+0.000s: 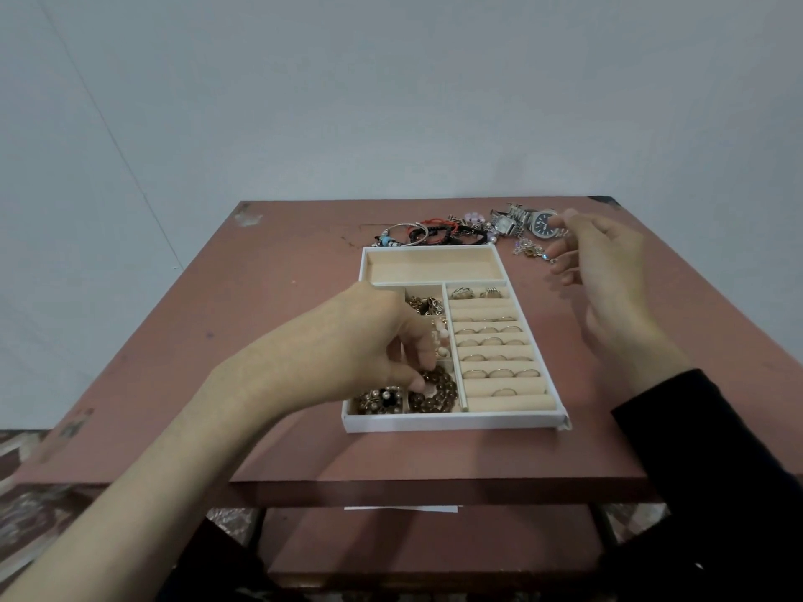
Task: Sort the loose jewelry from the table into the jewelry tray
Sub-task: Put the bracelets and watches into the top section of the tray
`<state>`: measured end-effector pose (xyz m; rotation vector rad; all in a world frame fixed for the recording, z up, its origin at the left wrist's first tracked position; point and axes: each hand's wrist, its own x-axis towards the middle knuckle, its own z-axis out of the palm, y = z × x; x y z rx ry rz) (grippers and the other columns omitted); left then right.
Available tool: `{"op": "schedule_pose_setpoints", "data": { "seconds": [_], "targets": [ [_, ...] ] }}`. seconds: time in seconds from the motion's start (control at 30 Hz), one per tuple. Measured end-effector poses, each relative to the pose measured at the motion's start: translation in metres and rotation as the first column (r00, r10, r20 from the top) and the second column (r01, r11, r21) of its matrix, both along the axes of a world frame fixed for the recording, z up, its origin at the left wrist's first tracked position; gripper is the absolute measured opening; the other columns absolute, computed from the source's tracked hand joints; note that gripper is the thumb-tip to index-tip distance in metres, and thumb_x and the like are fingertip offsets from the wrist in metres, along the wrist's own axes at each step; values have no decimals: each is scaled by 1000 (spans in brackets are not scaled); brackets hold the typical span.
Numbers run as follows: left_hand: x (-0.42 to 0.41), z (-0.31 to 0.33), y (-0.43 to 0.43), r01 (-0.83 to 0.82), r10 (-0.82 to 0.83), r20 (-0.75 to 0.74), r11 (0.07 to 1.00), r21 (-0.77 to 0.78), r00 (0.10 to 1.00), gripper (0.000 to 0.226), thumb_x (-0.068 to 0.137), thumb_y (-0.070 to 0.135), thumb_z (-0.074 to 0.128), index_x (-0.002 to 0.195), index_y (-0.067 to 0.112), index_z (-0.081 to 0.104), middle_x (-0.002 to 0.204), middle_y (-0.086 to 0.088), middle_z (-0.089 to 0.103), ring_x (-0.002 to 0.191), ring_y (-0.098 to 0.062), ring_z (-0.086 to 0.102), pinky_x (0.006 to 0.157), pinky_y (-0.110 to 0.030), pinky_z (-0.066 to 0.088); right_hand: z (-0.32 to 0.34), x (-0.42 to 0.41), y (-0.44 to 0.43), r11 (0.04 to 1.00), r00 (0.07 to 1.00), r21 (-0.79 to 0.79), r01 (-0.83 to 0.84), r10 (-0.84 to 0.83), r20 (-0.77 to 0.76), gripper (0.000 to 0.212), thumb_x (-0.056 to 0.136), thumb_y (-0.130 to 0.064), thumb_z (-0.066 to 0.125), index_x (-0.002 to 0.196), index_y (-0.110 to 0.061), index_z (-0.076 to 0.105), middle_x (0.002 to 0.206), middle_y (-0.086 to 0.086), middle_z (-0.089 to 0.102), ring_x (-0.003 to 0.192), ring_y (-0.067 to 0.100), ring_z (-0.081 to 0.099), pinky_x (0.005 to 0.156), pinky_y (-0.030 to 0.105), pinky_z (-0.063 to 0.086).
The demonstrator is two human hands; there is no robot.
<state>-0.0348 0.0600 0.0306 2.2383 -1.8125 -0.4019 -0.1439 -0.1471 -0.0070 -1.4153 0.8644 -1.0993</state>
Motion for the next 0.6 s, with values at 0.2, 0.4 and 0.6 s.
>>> {"op": "schedule_pose_setpoints", "data": {
  "seconds": [0.2,0.4,0.6],
  "targets": [
    [0,0,-6,11,-11,0,1000,24,1000,8,78,29,72,86,28,72,63,19,58,63,13,51,55,-2,37,1,-6,-12,998,998,-31,60,-60,15,18,90,-23,51,82,-20,68,59,-4,56,49,9,45,43,19,34],
    [8,15,-43,43,-56,-102,991,-124,993,8,77,31,73,85,28,72,73,12,68,69,1,60,63,-16,48,-3,-17,-46,953,929,-302,7,-119,-352,12,83,-15,60,87,-20,70,76,-2,62,67,8,52,66,23,40],
    [11,16,-96,-20,-15,-170,979,-202,985,5,77,26,74,80,28,71,65,14,61,61,5,54,56,-10,41,-8,-11,-69,872,692,-414,-260,-131,-710,7,77,-24,69,80,-20,73,74,-2,64,76,17,59,65,26,43]
  ]
}}
